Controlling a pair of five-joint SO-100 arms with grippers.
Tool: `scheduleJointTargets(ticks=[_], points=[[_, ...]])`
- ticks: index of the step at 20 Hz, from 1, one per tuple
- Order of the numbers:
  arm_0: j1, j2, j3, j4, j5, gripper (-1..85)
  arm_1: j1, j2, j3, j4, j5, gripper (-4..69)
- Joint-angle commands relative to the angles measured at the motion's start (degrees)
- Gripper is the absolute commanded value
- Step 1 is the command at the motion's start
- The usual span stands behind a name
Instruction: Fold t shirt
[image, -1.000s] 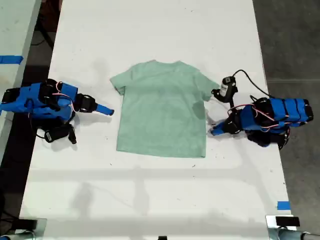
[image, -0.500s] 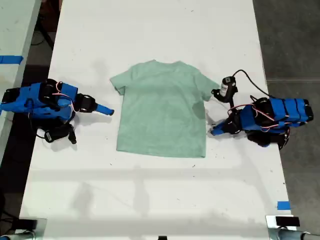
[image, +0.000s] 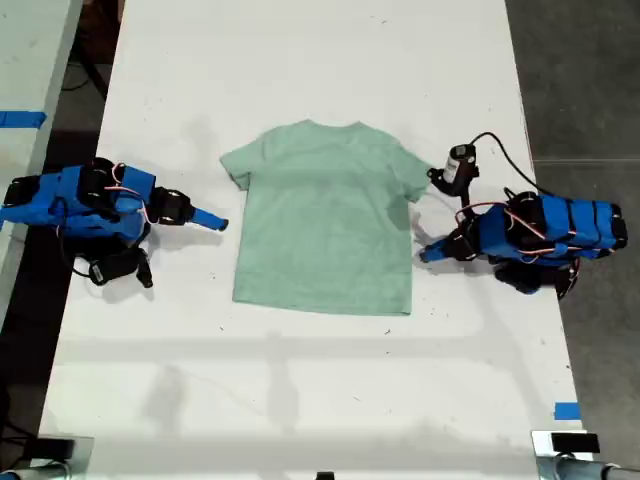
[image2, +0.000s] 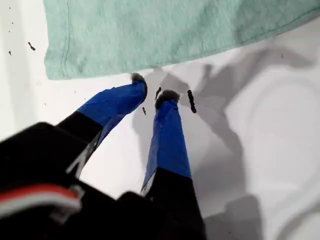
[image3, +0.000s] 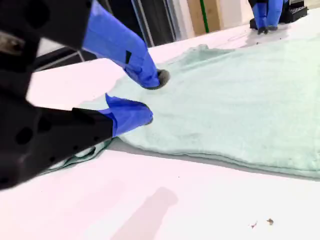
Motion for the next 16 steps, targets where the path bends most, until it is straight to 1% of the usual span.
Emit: scheduleJointTargets(ticks=[1, 2, 3, 4, 5, 6, 7, 8, 9, 10, 11, 12, 13, 14, 15, 16], points=[[-0.62, 0.79, 2.46, -0.35, -3.52, 7.4, 0.97, 0.44, 2.81, -1.76, 3.25, 7.2], [-0.70, 0.79, 2.46, -0.35, -3.60, 7.4, 0.97, 0.44, 2.81, -1.76, 8.00, 7.2], [-2.02, 0.62, 2.37, -0.35, -6.15, 7.4, 0.97, 0.44, 2.81, -1.76, 21.71, 7.2], [-4.66, 0.44, 2.29, -0.09, -11.87, 7.6, 1.05, 0.44, 2.81, -1.76, 36.39, 7.9], [-3.69, 0.79, 2.29, -0.35, -16.61, 11.3, 0.79, 0.44, 2.81, -1.76, 46.93, 8.7], [-1.32, 0.97, 2.29, -0.53, -20.13, 14.6, 1.49, 0.62, 2.37, -2.37, 51.94, 12.3], [0.26, 0.97, 2.29, -0.79, -23.47, 27.2, 0.26, 0.70, 0.53, -1.67, 52.12, 11.1], [0.97, 0.97, 2.29, -0.79, -26.37, 33.7, -2.11, 0.70, -1.49, -1.23, 51.50, 9.1], [0.09, 0.97, 2.29, -0.97, -27.33, 34.3, -5.62, 0.70, -2.90, -0.79, 50.19, 7.1], [-0.79, 0.97, 2.29, -1.05, -31.20, 33.4, -8.09, 0.70, -2.81, -4.31, 38.94, 6.3], [-1.41, 0.97, 2.29, -1.14, -33.93, 38.8, -8.44, 0.70, -2.90, -5.10, 46.93, 13.5], [-1.85, 0.97, 2.29, -1.23, -35.51, 46.2, -4.75, 0.79, -4.22, -6.15, 44.12, 10.6], [-1.85, 0.97, 2.29, -0.70, -36.21, 44.5, 1.23, 0.79, -6.15, -9.76, 34.72, 9.4], [-1.76, 0.97, 2.29, -0.26, -35.16, 43.9, 8.00, -1.23, -10.55, -8.88, 29.09, 15.0], [-1.49, 0.97, 2.29, -0.26, -34.54, 41.3, 16.17, -10.72, -18.72, -4.13, 24.70, 18.9], [-2.11, 0.97, 2.29, -0.26, -34.54, 38.0, 25.22, -25.05, -28.92, 0.18, 18.81, 28.4]])
